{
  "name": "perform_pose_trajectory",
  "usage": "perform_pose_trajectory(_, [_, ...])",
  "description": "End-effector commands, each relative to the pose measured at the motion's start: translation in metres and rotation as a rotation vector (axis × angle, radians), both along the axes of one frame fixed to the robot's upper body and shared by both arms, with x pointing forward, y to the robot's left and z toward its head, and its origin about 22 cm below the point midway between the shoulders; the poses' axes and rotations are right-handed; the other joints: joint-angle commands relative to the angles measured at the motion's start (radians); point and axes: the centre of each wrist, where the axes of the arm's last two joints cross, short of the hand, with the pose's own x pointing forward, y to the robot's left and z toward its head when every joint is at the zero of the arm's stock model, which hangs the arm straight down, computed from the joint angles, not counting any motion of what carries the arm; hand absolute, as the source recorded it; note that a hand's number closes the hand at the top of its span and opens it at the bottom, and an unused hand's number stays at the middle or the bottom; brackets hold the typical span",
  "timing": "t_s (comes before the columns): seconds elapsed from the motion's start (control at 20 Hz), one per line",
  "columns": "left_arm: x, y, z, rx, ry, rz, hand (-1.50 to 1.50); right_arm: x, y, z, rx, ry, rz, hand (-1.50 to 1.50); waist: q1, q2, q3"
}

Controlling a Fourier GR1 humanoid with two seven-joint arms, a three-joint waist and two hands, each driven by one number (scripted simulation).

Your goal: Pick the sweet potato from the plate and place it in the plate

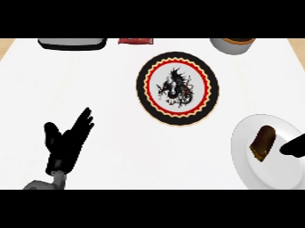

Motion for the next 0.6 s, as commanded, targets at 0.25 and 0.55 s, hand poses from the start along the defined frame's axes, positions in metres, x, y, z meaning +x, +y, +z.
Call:
perform_pose_trajectory(0.25, [0.005,-0.015,0.006,-0.002,0.016,0.007,0.00,0.031,0.032,-0.033,-0.088,0.158,-0.140,-1.50,-0.010,-0.001,0.002])
perform_pose_trajectory(0.55, [-0.018,-0.014,-0.011,0.004,0.012,0.021,0.00,0.031,0.052,-0.066,0.009,0.224,-0.162,-1.50,-0.012,-0.004,0.002])
